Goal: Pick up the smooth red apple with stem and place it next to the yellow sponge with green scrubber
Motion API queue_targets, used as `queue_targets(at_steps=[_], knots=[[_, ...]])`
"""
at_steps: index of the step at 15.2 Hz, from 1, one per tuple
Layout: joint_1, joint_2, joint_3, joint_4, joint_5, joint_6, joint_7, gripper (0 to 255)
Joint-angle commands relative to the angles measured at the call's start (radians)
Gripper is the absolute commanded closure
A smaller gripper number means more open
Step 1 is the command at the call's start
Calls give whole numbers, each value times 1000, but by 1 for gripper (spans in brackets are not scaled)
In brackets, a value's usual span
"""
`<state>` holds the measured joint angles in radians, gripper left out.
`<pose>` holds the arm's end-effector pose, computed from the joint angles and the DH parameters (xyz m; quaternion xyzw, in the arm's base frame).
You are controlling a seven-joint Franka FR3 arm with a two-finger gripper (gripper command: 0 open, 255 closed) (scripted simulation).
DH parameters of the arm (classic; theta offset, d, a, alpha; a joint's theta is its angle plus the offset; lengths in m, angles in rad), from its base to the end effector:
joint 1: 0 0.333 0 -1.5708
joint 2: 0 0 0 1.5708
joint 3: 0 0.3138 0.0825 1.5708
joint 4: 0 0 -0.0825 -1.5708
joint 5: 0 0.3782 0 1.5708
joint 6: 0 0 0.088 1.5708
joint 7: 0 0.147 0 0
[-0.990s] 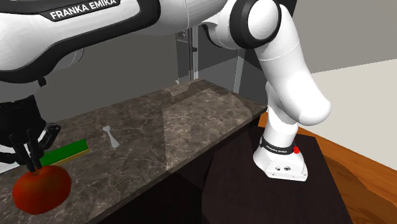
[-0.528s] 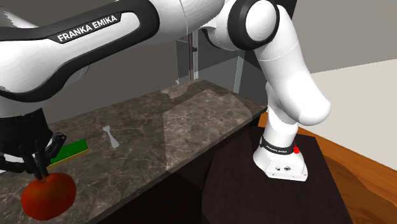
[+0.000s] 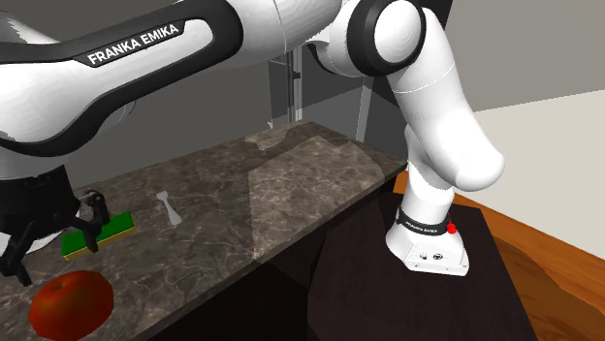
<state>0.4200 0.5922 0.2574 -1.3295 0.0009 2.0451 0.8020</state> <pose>0.5925 0.4300 0.3706 -0.9911 0.0881 -0.0050 0.0993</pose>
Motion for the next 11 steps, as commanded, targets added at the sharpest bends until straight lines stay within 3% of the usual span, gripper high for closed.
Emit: queue_targets(at_steps=[1,3,7,11], knots=[[0,0,0,0,0,0,0,0],[0,0,0,0,0,0,0,0],[-11,-43,3,57,8,-100,-4,0],[-11,-43,3,57,8,-100,-4,0]])
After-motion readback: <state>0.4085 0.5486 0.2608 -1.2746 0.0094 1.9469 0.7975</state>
